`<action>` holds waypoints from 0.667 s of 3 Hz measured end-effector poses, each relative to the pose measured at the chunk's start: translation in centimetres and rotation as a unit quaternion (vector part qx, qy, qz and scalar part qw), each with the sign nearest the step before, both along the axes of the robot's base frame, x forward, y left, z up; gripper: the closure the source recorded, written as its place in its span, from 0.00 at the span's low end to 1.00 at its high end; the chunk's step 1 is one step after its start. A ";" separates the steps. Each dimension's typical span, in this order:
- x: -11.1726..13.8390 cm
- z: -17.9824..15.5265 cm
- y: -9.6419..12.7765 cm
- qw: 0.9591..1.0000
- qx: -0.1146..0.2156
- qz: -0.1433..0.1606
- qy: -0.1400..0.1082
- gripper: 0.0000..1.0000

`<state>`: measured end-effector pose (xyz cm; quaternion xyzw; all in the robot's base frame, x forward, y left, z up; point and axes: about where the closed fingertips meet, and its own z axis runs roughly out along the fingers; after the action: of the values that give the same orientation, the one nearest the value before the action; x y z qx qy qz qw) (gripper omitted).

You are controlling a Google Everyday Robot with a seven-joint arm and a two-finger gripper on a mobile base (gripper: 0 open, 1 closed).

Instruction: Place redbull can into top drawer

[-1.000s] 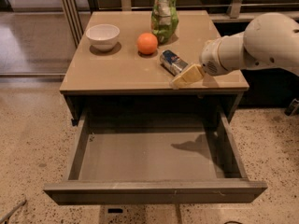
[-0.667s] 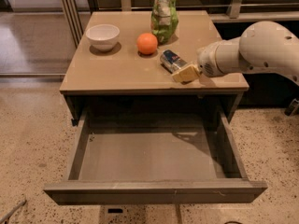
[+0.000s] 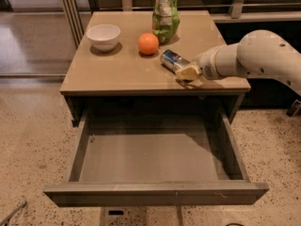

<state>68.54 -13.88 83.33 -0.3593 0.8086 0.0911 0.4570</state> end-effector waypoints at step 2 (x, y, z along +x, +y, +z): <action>0.5 -0.9 -0.3 1.000 0.000 -0.008 0.007 0.81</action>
Offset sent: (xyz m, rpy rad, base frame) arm 0.0044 -0.0025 -0.0078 0.0001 0.0107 -0.0137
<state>69.05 -14.17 82.41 -0.3520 0.8144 0.0897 0.4524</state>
